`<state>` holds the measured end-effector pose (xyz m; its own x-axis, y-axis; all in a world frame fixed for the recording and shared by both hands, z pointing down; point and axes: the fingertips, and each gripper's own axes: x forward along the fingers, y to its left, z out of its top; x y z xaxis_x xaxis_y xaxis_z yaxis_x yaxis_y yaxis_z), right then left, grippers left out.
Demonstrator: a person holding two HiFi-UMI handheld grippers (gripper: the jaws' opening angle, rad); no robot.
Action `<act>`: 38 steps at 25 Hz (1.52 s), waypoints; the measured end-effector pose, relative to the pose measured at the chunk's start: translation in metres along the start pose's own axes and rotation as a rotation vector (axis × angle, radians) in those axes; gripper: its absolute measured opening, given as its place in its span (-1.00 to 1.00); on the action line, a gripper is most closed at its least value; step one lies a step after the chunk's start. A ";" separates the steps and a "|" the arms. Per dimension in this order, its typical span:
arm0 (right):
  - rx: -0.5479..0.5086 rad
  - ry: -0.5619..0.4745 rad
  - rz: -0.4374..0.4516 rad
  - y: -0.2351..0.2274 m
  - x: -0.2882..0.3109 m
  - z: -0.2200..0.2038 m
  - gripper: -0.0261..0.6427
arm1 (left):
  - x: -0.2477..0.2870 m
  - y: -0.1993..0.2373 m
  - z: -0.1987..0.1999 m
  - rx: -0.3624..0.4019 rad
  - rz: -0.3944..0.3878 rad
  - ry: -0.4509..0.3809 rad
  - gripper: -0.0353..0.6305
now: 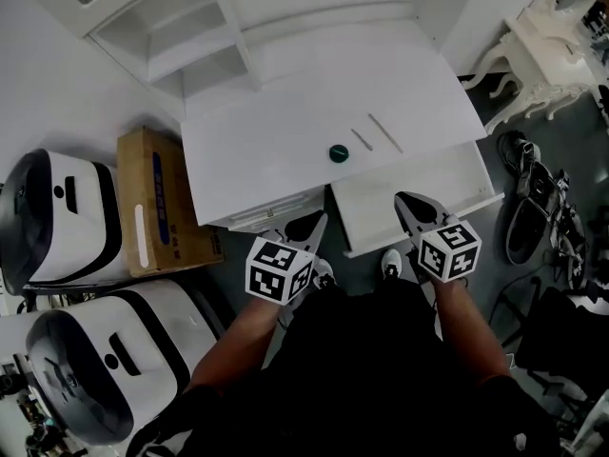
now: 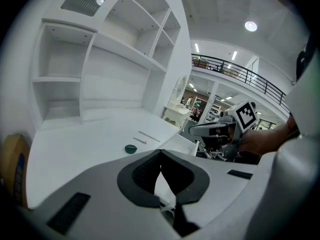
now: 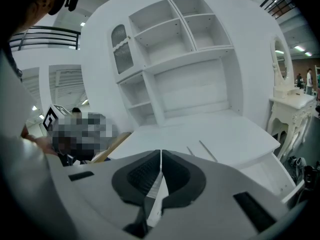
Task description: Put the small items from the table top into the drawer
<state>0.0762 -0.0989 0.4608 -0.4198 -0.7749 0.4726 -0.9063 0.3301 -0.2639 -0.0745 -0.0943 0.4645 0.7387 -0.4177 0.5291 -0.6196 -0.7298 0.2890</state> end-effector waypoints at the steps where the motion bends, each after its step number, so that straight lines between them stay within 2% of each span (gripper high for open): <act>1: -0.007 0.005 0.010 -0.002 0.002 0.001 -0.84 | 0.001 -0.001 0.000 -0.003 0.008 -0.002 -0.88; 10: -0.139 0.079 0.128 -0.018 0.028 0.005 -0.84 | 0.017 -0.001 0.000 -0.098 0.131 -0.031 -0.88; 13: -0.173 0.100 0.160 -0.022 0.038 0.002 -0.84 | 0.025 -0.002 -0.001 -0.100 0.164 -0.019 -0.88; 16: -0.192 0.119 0.184 -0.024 0.050 -0.002 -0.84 | 0.031 -0.007 -0.004 -0.068 0.195 0.010 -0.88; 23: -0.312 0.157 0.195 -0.026 0.098 -0.021 -0.83 | 0.036 -0.006 -0.006 -0.114 0.192 0.035 -0.88; 33: -0.447 0.290 0.189 -0.037 0.178 -0.046 -0.83 | 0.023 0.005 -0.026 -0.171 0.228 0.056 -0.88; 38: -0.507 0.365 0.175 -0.043 0.208 -0.062 -0.82 | 0.012 0.018 -0.025 -0.192 0.257 0.037 -0.88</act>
<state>0.0251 -0.2412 0.6227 -0.4714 -0.4828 0.7380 -0.6961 0.7175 0.0248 -0.0837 -0.0989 0.4963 0.5433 -0.5529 0.6318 -0.8262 -0.4859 0.2852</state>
